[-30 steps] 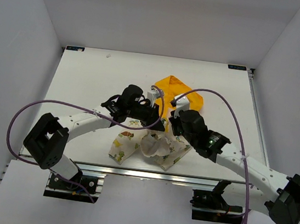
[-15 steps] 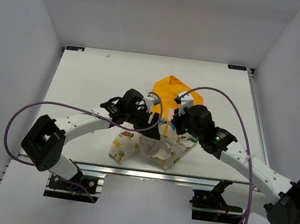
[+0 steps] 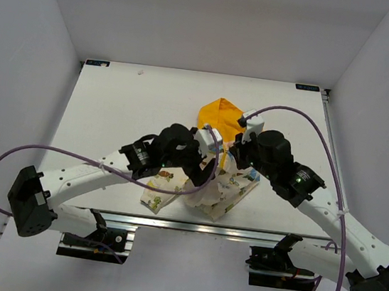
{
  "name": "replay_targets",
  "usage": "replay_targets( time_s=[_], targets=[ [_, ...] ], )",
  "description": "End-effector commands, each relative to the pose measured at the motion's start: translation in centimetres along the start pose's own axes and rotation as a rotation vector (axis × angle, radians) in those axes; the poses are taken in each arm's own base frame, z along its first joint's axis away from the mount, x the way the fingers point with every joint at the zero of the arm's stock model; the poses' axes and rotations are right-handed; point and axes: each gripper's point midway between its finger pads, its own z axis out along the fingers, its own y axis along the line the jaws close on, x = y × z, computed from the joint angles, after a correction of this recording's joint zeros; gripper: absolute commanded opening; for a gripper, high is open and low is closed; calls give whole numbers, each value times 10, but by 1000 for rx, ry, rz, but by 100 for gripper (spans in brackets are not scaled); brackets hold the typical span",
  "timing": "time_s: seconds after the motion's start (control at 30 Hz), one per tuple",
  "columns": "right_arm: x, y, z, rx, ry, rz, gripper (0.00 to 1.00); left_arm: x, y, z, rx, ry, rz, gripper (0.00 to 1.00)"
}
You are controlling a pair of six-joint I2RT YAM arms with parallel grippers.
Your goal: Zip up the jacket
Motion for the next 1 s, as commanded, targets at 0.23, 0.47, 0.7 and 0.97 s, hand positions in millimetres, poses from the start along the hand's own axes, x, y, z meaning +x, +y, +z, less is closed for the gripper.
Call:
replay_targets(
  time_s=[0.23, 0.47, 0.7, 0.97],
  targets=[
    [-46, 1, -17, -11, -77, 35, 0, -43, 15, -22, -334, -186, 339, 97],
    [-46, 3, -17, -32, -75, 42, 0, -42, -3, -3, -442, -180, 534, 93],
    [-46, 4, -15, -55, -70, 57, 0, -46, -9, 2, -449, -205, 595, 69],
    [-39, 4, -6, -77, -46, 73, 0, -47, -23, 10, -392, -225, 639, 2]
  ],
)
